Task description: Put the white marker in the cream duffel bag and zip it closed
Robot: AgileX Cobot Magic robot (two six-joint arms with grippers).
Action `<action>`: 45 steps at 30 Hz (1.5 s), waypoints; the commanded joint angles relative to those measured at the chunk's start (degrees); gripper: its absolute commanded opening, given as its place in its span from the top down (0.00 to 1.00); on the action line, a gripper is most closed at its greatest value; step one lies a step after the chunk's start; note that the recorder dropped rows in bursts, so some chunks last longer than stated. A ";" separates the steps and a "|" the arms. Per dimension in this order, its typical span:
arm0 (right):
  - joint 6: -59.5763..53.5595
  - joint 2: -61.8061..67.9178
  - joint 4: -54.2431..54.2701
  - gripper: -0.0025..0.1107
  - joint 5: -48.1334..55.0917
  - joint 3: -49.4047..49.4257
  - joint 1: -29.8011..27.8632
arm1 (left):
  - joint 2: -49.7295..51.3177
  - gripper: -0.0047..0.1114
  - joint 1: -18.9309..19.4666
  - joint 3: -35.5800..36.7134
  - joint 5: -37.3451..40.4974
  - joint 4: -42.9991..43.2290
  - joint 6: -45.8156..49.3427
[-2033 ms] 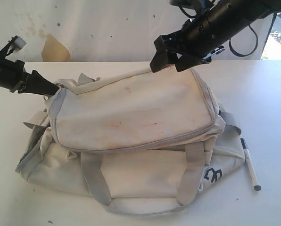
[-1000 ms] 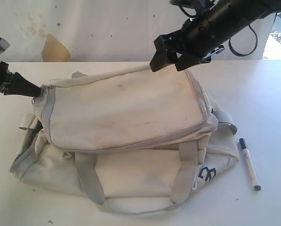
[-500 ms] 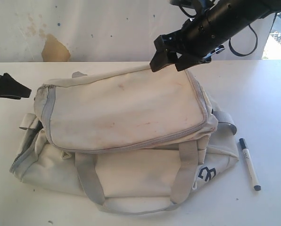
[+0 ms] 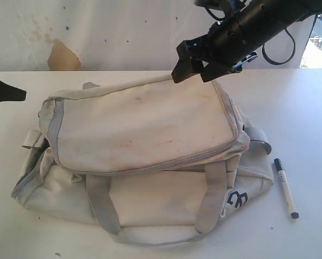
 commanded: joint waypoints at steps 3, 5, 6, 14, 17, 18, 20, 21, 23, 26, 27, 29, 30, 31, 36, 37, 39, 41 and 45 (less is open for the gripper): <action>-0.84 -0.10 -0.19 0.39 0.01 0.19 0.09 | 1.97 0.38 -0.57 -0.08 0.21 -1.44 3.97; -0.84 -0.10 -0.19 0.39 -0.12 0.19 0.09 | 1.97 0.39 -0.56 -0.08 0.21 -1.34 4.99; -0.84 -0.10 -0.19 0.39 -0.23 0.19 0.09 | 1.97 0.40 -0.56 -0.08 0.21 -1.07 5.12; -3.61 -0.10 -0.19 0.39 -0.34 0.19 0.09 | 1.97 0.51 -0.56 4.39 0.21 -1.17 6.99; -3.61 -0.10 -0.19 0.39 -0.34 0.19 0.09 | 1.97 0.45 -0.56 4.78 0.21 -1.36 7.77; -3.59 -0.10 -0.19 0.39 -0.45 0.19 0.09 | 1.97 0.42 -0.56 4.78 0.21 -2.11 7.77; -3.59 -0.10 -0.19 0.39 -0.59 0.19 0.09 | 1.97 0.35 -0.56 4.78 0.21 -2.88 7.77; -3.59 -0.10 -0.19 0.39 -0.59 0.19 0.09 | 1.97 0.32 -0.56 4.78 0.21 -3.37 8.31; -3.59 -0.10 -0.19 0.39 -0.59 0.19 0.09 | 1.97 0.28 -0.56 4.78 0.21 -4.25 9.98; -3.59 -0.10 -0.19 0.39 -0.83 0.19 0.09 | 1.97 0.29 -0.56 4.78 0.21 -5.47 12.08; -3.59 -0.10 -0.19 0.39 -1.12 0.19 0.09 | 1.97 0.29 -0.60 4.78 0.21 -5.87 13.17; -3.59 -0.10 -0.19 0.39 -1.42 0.19 0.09 | 1.97 0.29 -1.10 4.78 0.21 -5.87 14.13; -3.59 -0.10 -0.19 0.39 -1.42 0.19 0.09 | 1.97 0.29 -1.25 4.78 0.21 -5.87 14.13; -3.59 -0.10 -0.19 0.39 -1.42 0.19 0.09 | 2.07 0.29 -1.55 4.78 0.21 -5.87 14.44; -3.59 -0.10 -0.19 0.39 -1.18 0.19 0.09 | 2.61 0.29 -3.39 4.78 0.21 -4.89 17.54; -3.59 -0.10 -0.19 0.39 -0.90 0.19 0.09 | 2.61 0.30 -3.62 4.78 0.21 -3.71 18.43; -3.59 -0.10 -0.19 0.39 -0.11 0.19 0.09 | 2.61 0.38 -3.79 4.78 0.21 -2.81 21.87; -3.59 -0.10 -0.19 0.39 -0.11 0.19 0.09 | 2.61 0.45 -3.79 4.78 0.21 -2.35 23.06; -3.59 -0.10 -0.19 0.39 -0.29 0.19 0.09 | 2.61 0.48 -3.79 4.78 0.21 0.14 24.62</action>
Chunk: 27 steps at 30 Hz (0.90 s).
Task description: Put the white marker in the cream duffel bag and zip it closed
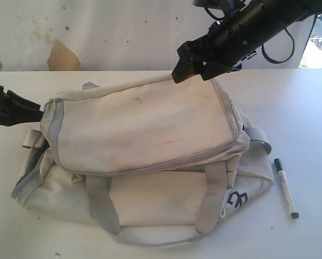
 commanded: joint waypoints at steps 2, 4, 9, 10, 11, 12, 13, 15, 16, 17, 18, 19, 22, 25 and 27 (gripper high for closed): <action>-0.58 -0.10 -0.19 0.39 0.14 0.19 0.09 | -0.15 0.48 -0.09 0.20 0.32 2.23 1.66; -0.58 -0.10 -0.19 0.39 0.14 0.19 0.09 | -0.15 0.48 -0.25 0.20 0.32 2.13 2.36; -0.58 -0.10 -0.19 0.39 -0.07 0.19 0.09 | -0.15 0.48 -0.24 0.20 0.32 -0.07 4.02; -0.58 -0.10 -0.19 0.39 -0.07 0.19 0.09 | -0.15 0.48 -0.24 0.20 0.32 -0.07 4.17; -0.58 -0.10 -0.19 0.39 -0.07 0.19 0.09 | -0.15 0.48 -0.24 0.20 0.32 -0.23 5.47; -0.58 -0.10 -0.19 0.39 -0.07 0.19 0.09 | -0.15 0.48 -0.28 0.20 0.32 -0.71 5.48; -0.58 -0.10 -0.19 0.39 -0.23 0.19 0.09 | -0.15 0.48 -0.52 0.20 0.32 -0.84 5.98; -0.58 -0.10 -0.09 0.39 -0.70 0.19 0.09 | -0.15 0.48 -1.02 0.20 0.32 -0.84 6.63; -0.58 -0.10 0.03 0.39 -0.99 0.19 0.09 | -0.15 0.48 -1.44 0.20 0.32 -0.84 6.63; -0.58 -0.10 0.03 0.39 -0.99 0.19 0.09 | -0.15 0.48 -2.07 0.20 0.32 -0.84 6.79; -0.58 -0.10 0.03 0.39 -0.99 0.19 0.09 | -0.15 0.48 -2.19 0.20 0.32 -0.84 6.79; -0.58 -0.10 0.03 0.39 -0.99 0.19 0.09 | -0.15 0.48 -2.30 0.20 0.32 -0.84 7.48; -0.58 -0.10 0.03 0.39 -0.99 0.19 0.09 | -0.15 0.48 -2.54 0.20 -1.61 -0.34 7.90; -0.58 -0.10 0.03 0.39 -1.39 0.19 0.09 | -0.15 0.50 -2.67 0.20 -1.75 -0.67 7.90; -0.58 -0.10 0.03 0.39 -1.62 0.19 0.09 | -0.10 0.56 -2.66 0.20 -2.07 -0.77 7.90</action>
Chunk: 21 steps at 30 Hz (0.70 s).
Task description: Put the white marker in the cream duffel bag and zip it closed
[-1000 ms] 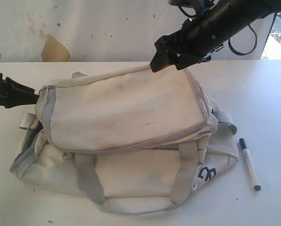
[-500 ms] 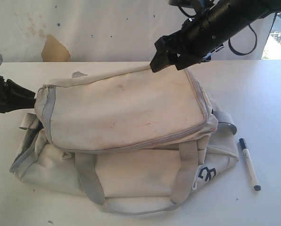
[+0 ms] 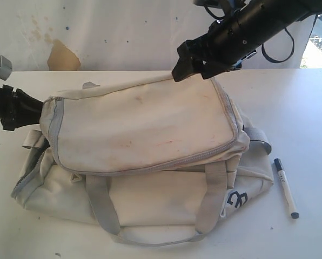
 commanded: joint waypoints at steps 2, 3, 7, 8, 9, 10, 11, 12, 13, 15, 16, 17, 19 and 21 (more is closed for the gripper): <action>-0.58 -0.10 0.03 0.39 -1.01 0.19 0.09 | -0.09 0.70 -0.34 0.45 0.39 -0.75 0.29; -0.58 -0.10 0.03 0.39 -1.01 0.19 0.09 | -0.09 0.81 -0.34 0.45 1.18 -0.75 0.29; -0.58 -0.10 0.16 0.39 -1.23 0.19 0.09 | -0.09 0.96 -0.34 0.45 1.89 -0.75 -0.28; -0.58 -0.10 0.16 0.39 -1.23 0.19 0.09 | -0.09 0.96 -0.34 0.45 1.89 -0.75 -0.28; -0.58 -0.10 0.16 0.39 -1.31 0.19 0.09 | -0.21 0.96 -0.34 0.45 1.89 -0.75 -0.41; -0.58 -0.10 0.16 0.39 -1.45 0.19 0.09 | -0.34 0.96 -0.22 0.45 1.89 -0.75 -1.29; -0.58 -0.10 0.16 0.39 -1.60 0.19 0.09 | -0.45 0.96 -0.22 0.34 1.89 -0.75 -2.59; -0.58 0.02 0.16 0.39 -1.83 0.19 0.09 | -0.70 0.96 0.01 0.11 1.89 -0.48 -4.67; -0.58 0.14 0.27 0.39 -1.83 0.19 0.09 | -1.17 0.96 -0.01 0.11 1.89 -0.13 -7.01; -0.58 1.05 0.62 0.39 -1.83 0.19 0.09 | -2.22 0.96 0.25 0.11 1.89 0.99 -10.22; -0.58 1.76 0.62 0.39 -1.70 0.19 0.09 | -2.88 0.96 0.30 0.11 1.89 1.81 -11.71; -0.58 2.43 0.62 0.39 -1.70 0.19 0.09 | -3.58 0.96 0.39 0.11 1.89 2.68 -13.17; -0.58 3.93 0.62 0.39 -1.26 0.07 0.09 | -5.10 0.96 0.39 0.11 1.89 4.21 -16.02; -0.58 5.66 0.62 0.39 -0.12 -0.85 0.09 | -6.59 0.96 0.39 0.11 1.89 4.98 -20.04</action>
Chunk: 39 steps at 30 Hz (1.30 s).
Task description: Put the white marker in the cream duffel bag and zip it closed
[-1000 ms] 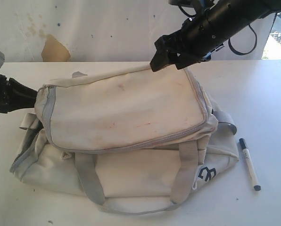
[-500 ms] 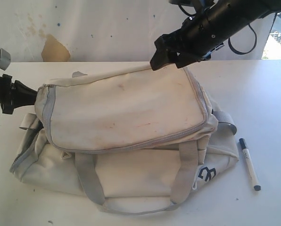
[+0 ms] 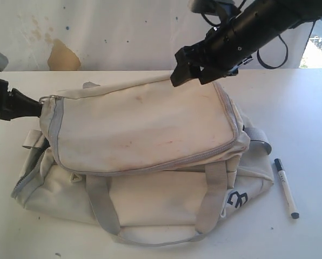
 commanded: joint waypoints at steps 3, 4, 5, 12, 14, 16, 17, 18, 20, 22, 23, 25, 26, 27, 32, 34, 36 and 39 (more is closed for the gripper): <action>-0.58 5.51 0.82 0.39 3.88 -3.79 0.09 | -5.46 0.96 0.31 0.11 0.68 2.76 -13.64; -0.74 6.30 1.59 0.39 4.69 -4.79 0.09 | -6.09 0.96 0.31 0.11 0.68 3.20 -15.71; -1.28 7.25 2.60 0.39 5.26 -6.05 0.09 | -6.73 0.96 0.19 0.11 0.68 3.89 -17.25; -8.50 12.75 8.90 0.39 6.89 -15.09 0.32 | -11.28 0.96 -2.72 0.11 0.68 13.59 -26.55; -9.73 13.90 10.23 0.37 7.00 -17.23 0.84 | -12.43 0.96 -4.87 0.11 0.68 14.63 -27.85; -10.38 15.12 10.86 0.34 7.47 -19.08 1.73 | -13.31 0.96 -7.02 0.11 0.68 15.71 -27.88; -10.48 15.74 10.86 0.33 7.72 -19.70 2.18 | -13.59 0.96 -7.85 0.11 0.68 15.96 -27.88; -10.48 16.16 10.86 0.32 8.13 -20.37 2.71 | -13.93 0.96 -8.54 0.11 0.68 15.96 -27.88; -10.71 17.03 10.86 0.32 8.23 -21.30 3.99 | -14.17 0.96 -10.14 0.11 0.68 16.22 -28.24; -12.34 17.97 10.86 0.32 8.37 -22.12 5.23 | -14.18 0.96 -11.28 0.11 0.68 16.35 -29.44; -12.63 18.23 10.86 0.32 8.37 -22.55 5.63 | -14.18 0.96 -11.87 0.11 0.68 17.09 -30.07; -14.59 19.07 10.86 0.32 6.91 -23.24 6.62 | -14.18 0.96 -12.89 0.11 0.68 19.69 -32.19; -16.45 19.33 10.99 0.32 5.81 -23.39 7.01 | -14.18 0.96 -13.49 0.11 0.68 20.72 -32.99; -19.48 19.32 10.99 0.32 4.10 -23.39 7.55 | -14.18 0.96 -13.99 0.11 0.68 21.96 -34.22; -30.73 19.44 13.86 0.33 -3.09 -23.39 9.95 | -14.88 0.96 -15.11 0.11 0.68 25.15 -37.00; -36.34 19.80 15.84 0.34 -5.15 -23.39 11.20 | -15.88 0.96 -15.11 0.11 0.68 25.02 -37.00; -41.51 20.27 17.24 0.34 -6.32 -23.39 12.35 | -17.03 0.96 -15.11 0.11 0.68 25.44 -37.17; -43.78 21.51 19.73 0.34 -7.39 -23.39 14.08 | -18.90 0.96 -15.11 0.11 0.68 25.46 -37.17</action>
